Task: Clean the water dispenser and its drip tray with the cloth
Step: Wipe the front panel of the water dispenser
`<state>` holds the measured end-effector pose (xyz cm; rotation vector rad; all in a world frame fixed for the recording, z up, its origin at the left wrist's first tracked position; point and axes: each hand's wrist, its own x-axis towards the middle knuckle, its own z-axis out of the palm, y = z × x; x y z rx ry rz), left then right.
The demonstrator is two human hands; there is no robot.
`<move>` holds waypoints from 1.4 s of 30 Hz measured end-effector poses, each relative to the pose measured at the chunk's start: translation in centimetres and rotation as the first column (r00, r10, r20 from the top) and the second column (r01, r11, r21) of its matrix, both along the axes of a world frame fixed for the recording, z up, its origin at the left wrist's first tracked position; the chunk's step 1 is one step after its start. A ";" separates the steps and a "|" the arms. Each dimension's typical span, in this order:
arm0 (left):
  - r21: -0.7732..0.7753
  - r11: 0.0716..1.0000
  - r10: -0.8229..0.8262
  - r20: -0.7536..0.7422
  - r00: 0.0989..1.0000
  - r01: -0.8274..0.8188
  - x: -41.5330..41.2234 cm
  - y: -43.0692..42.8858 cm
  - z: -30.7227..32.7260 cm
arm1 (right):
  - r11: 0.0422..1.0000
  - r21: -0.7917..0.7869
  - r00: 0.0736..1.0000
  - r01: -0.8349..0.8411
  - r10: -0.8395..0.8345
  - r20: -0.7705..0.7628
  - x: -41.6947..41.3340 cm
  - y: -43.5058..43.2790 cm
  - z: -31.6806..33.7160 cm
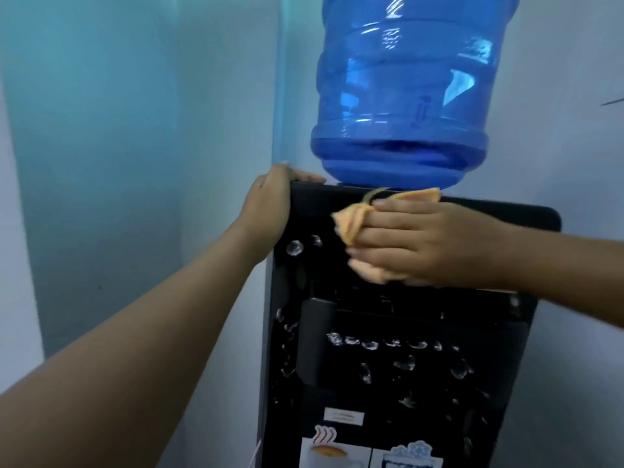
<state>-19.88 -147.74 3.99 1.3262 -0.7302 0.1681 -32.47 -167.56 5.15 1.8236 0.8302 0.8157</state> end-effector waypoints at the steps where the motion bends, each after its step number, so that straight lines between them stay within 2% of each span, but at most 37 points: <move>1: 0.004 1.000 -0.029 -0.031 0.999 0.029 0.0 0.0 0.0 | 1.000 -0.007 1.000 -0.004 0.004 -0.027 -0.9 -1.0 0.3; 5: 0.057 0.986 -0.150 -0.071 0.986 0.154 0.6 0.9 0.0 | 0.994 0.109 0.994 -0.029 0.017 0.105 1.4 1.6 -0.4; 7: 0.132 0.970 -0.196 -0.066 0.978 0.204 1.5 1.6 0.5 | 0.998 0.059 1.000 -0.023 0.023 0.009 3.7 4.6 -0.8; 9: 0.216 0.954 -0.202 -0.051 0.978 0.208 2.2 2.3 0.9 | 0.994 -0.112 0.993 -0.003 -0.011 -0.120 3.8 5.3 0.2; 11: 0.255 0.950 -0.178 -0.029 0.984 0.179 2.7 2.5 1.3 | 0.979 -0.202 0.984 0.028 -0.063 -0.166 2.5 3.7 1.7; 12: 0.250 0.953 -0.169 -0.028 0.985 0.170 2.6 2.4 1.3 | 0.976 -0.203 0.980 0.078 -0.112 -0.163 1.6 2.7 2.2; 14: 0.233 0.960 -0.155 -0.033 0.987 0.158 2.7 2.1 1.3 | 0.980 -0.052 0.969 0.192 -0.198 -0.146 0.5 1.7 2.5; 16: 0.232 0.958 -0.162 -0.055 0.985 0.171 2.6 2.1 1.5 | 0.994 -0.002 0.992 0.108 -0.107 -0.067 1.8 3.5 1.2; 19: 0.311 0.932 -0.173 -0.073 0.982 0.188 2.6 2.7 2.2 | 0.998 -0.058 0.998 -0.037 0.033 -0.061 5.2 6.7 -1.1; 22: 0.382 0.914 -0.136 -0.023 0.990 0.134 2.4 2.7 3.0 | 0.986 -0.163 0.979 -0.022 -0.012 -0.204 4.1 6.1 0.8; 25: 0.363 0.928 -0.091 -0.010 0.996 0.088 2.1 2.2 2.9 | 0.972 -0.234 0.961 0.023 -0.085 -0.262 1.1 2.3 3.0; 27: 0.353 0.932 -0.080 0.000 0.997 0.075 2.1 2.0 2.7 | 0.985 -0.169 0.972 0.046 -0.084 -0.221 0.2 1.2 2.7; 30: 0.386 0.921 -0.067 0.009 0.998 0.058 2.3 2.3 3.1 | 0.999 -0.038 0.993 -0.013 0.009 -0.115 2.2 4.4 0.2; 32: 0.435 0.900 -0.051 0.020 0.999 0.037 2.1 2.5 3.8 | 0.999 -0.002 0.987 -0.039 0.039 -0.157 4.7 7.5 -1.0; 34: 0.470 0.883 -0.030 0.029 0.999 0.013 1.8 2.3 4.3 | 0.999 -0.042 0.967 -0.019 0.008 -0.255 6.2 9.0 -1.3; 37: 0.471 0.882 -0.015 0.026 1.000 0.001 1.6 2.1 4.3 | 0.995 -0.097 0.944 -0.020 -0.013 -0.330 5.0 7.1 0.1; 42: 0.450 0.892 0.015 0.067 0.998 -0.043 1.8 1.6 4.1 | 0.981 -0.126 0.941 0.151 -0.181 -0.285 -1.7 -1.8 0.4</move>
